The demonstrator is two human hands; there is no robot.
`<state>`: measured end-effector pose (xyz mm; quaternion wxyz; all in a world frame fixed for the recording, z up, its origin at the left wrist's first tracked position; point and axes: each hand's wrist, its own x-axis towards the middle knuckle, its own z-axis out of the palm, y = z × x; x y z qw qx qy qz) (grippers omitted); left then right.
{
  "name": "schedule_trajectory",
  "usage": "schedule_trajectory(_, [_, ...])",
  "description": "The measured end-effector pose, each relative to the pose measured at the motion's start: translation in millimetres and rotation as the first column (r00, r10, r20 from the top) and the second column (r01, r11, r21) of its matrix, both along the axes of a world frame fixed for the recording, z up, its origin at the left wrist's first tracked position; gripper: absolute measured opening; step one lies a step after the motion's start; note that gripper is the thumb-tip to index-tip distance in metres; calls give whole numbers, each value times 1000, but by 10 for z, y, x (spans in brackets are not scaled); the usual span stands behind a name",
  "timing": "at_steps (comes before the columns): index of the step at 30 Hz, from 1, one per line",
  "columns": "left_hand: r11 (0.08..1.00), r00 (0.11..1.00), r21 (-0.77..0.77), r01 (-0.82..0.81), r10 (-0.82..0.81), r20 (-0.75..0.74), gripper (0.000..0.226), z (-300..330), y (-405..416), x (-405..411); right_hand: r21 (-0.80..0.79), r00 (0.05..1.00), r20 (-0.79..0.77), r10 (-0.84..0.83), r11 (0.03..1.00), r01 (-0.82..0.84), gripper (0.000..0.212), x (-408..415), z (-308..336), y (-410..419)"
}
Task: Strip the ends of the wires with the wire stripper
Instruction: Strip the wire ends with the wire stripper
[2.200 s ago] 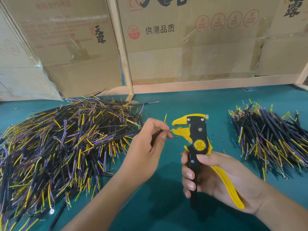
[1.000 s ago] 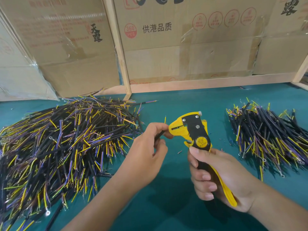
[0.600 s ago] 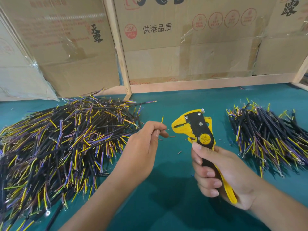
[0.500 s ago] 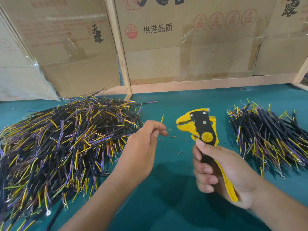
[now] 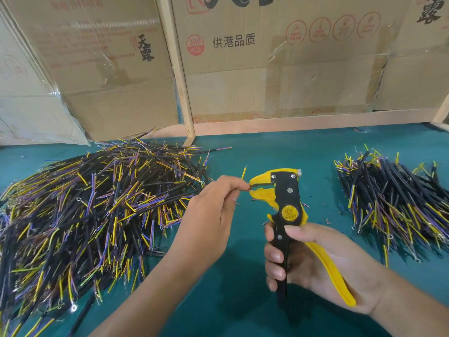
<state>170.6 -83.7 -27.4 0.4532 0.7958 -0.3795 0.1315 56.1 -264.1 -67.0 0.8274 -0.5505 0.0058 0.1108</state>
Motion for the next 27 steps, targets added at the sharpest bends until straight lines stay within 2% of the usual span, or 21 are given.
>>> schedule_trajectory(11, [999, 998, -50, -21, 25, 63, 22, 9, -11, -21, 22, 998, 31, 52, 998, -53, 42, -9, 45, 49])
schedule_trajectory(14, [998, 996, -67, 10, -4, 85, 23, 1, -11, -27, 84, 996, 54, 78, 993, -82, 39, -9, 55, 80])
schedule_trajectory(17, [997, 995, -73, 21, -14, 102, 21, -23, -10, -16, 78, 994, 50, 94, 992, -98, 38, -2, 61, 98])
schedule_trajectory(21, [996, 995, -87, 29, -20, 102, 19, -37, -14, -5, 52, 994, 46, 98, 994, -101, 33, 3, 74, 104])
schedule_trajectory(27, [996, 995, -86, 28, -19, 100, 19, -31, -16, -19, 106, 997, 27, 71, 992, -74, 31, 4, 100, 105])
